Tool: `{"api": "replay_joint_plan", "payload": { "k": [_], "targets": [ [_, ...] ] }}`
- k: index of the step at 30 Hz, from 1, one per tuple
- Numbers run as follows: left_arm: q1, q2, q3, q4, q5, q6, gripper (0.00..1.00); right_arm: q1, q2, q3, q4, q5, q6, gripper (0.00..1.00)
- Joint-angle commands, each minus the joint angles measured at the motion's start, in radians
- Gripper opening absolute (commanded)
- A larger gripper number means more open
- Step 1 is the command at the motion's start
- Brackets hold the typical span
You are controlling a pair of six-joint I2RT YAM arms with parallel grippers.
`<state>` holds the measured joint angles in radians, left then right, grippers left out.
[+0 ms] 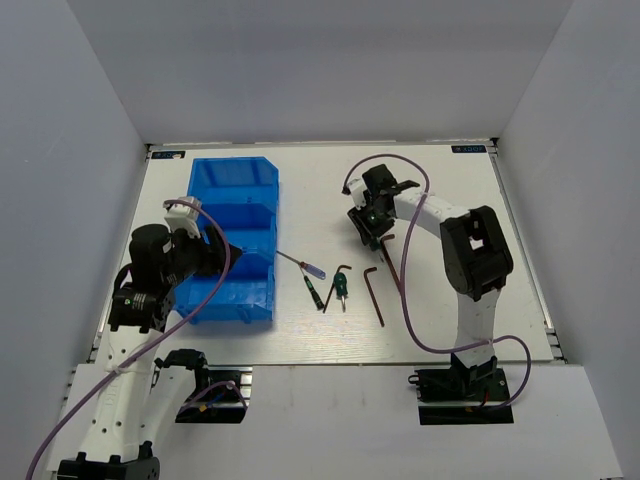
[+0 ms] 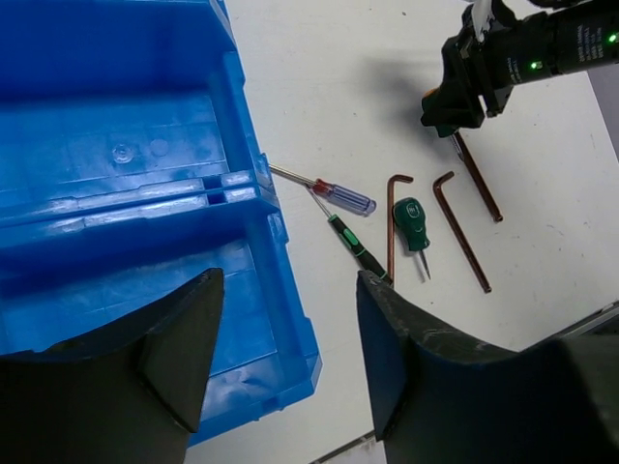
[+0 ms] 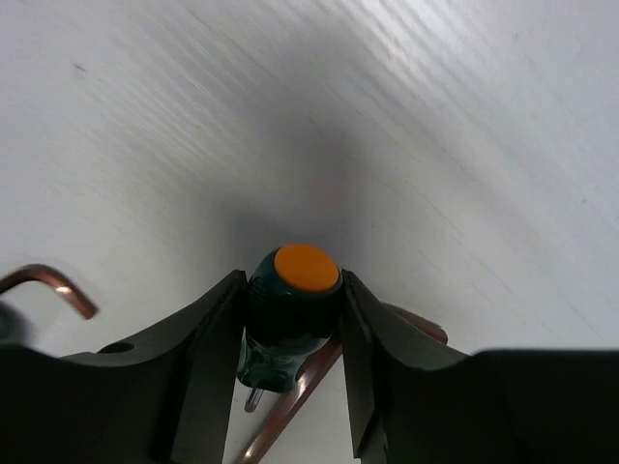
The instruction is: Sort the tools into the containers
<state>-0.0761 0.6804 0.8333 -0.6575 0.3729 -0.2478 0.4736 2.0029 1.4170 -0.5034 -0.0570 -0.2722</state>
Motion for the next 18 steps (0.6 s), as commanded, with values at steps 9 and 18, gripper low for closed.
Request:
{"api": "replay_joint_plan", "payload": {
  "k": [9, 18],
  "targets": [
    [-0.004, -0.01, 0.069, 0.013, 0.012, -0.042, 0.63, 0.02, 0.179, 0.567, 0.086, -0.519, 0.022, 0.0],
    [-0.004, -0.01, 0.096, -0.028, 0.012, -0.096, 0.61, 0.072, 0.526, 0.949, 0.626, -0.623, 0.232, 0.0]
  ]
}}
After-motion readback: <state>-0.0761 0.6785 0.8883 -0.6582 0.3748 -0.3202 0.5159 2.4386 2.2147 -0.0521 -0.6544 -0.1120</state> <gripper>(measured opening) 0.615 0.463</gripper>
